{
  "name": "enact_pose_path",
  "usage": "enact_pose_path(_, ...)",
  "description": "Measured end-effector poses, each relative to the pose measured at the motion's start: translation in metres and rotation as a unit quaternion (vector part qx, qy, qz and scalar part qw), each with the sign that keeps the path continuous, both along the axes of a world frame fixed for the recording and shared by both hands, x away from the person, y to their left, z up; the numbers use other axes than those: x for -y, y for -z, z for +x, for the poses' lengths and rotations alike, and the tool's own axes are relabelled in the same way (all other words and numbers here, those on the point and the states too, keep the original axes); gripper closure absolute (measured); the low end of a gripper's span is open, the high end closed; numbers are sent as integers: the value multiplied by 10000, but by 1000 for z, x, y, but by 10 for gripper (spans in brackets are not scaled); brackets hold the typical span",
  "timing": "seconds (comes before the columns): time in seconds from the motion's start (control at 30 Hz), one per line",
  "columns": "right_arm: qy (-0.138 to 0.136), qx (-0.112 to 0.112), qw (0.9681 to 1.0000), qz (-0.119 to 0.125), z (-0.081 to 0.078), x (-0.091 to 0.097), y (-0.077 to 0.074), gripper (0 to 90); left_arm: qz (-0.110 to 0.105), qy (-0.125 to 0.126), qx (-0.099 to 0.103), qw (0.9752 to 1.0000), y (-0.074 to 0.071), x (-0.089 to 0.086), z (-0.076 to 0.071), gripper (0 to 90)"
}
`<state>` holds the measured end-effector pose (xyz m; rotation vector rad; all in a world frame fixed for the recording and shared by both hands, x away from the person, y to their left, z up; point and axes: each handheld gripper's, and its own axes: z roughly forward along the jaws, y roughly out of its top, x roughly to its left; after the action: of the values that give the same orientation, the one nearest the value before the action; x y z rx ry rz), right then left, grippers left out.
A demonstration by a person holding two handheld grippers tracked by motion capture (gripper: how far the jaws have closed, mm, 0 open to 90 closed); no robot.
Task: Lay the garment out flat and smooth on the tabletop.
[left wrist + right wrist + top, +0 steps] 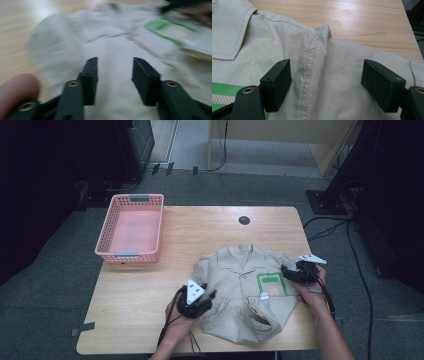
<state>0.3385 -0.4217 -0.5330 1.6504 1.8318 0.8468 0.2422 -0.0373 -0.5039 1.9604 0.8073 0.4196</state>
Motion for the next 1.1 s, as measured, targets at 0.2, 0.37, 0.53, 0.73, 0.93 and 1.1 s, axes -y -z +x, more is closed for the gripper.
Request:
enact_pose_path(0.2,24,1,10000,2,-1,0,0,244,-450,-715,-77,9964,-10,-17,10,474)
enact_pose_path(0.37,26,1,10000,7,-1,0,0,244,-721,-1925,-354,9780,-5,-65,24,477)
enact_pose_path(0.53,24,0,10000,2,-1,0,0,244,-908,-2829,-681,9524,4,-98,31,517)
enact_pose_path(0.73,30,2,10000,-2,-1,0,0,244,-422,-3136,-987,9435,16,-94,47,672)
enact_pose_path(0.93,32,1,10000,1,-1,0,0,244,-491,-2595,-1027,9590,19,-69,47,587)
enact_pose_path(1.1,34,3,10000,-1,-1,0,0,244,-490,-1725,-803,9805,13,-37,38,459)
